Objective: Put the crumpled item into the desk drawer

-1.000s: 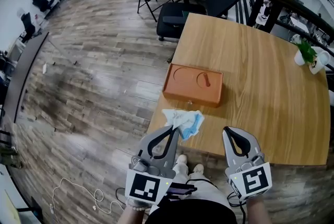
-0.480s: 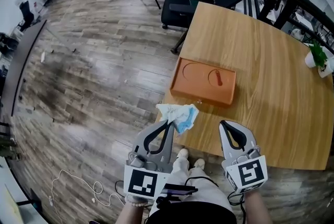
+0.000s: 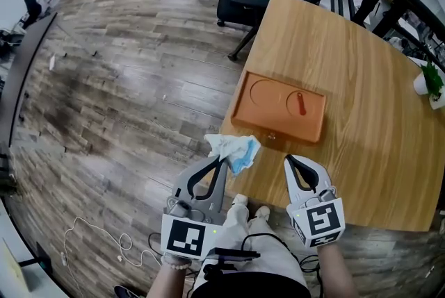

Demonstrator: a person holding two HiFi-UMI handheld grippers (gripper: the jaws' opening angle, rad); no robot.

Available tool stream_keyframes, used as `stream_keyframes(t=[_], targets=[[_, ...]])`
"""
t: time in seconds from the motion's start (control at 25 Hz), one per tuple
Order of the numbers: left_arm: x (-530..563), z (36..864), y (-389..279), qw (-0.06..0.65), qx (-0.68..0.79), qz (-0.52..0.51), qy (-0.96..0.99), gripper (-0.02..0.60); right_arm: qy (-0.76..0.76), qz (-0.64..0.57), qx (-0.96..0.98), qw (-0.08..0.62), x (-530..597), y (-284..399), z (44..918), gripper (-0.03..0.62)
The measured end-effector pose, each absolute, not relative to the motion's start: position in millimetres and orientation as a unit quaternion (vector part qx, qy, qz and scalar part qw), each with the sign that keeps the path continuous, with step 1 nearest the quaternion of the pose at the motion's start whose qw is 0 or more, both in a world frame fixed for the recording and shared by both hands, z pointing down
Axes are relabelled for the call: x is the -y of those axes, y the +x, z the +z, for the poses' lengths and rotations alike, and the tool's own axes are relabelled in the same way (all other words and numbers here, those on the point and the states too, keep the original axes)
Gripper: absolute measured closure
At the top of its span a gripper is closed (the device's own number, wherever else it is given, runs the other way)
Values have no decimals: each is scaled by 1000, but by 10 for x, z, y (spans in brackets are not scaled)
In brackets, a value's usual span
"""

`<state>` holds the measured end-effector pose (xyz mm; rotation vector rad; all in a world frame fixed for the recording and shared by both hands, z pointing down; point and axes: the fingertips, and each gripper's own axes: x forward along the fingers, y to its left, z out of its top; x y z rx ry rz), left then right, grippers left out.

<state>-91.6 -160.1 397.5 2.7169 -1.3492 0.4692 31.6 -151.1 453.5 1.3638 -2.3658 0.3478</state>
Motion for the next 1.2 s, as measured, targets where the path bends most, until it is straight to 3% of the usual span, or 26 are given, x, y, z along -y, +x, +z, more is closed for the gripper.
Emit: stream_keyframes(t=[0.96, 1.2], targets=[[1846, 4474, -1140, 61, 448, 178, 874, 577, 498, 174, 801, 283, 1886, 211, 5590, 532], [1864, 4508, -1152, 60, 445, 185, 874, 577, 511, 185, 792, 277, 1953, 210, 5667, 519]])
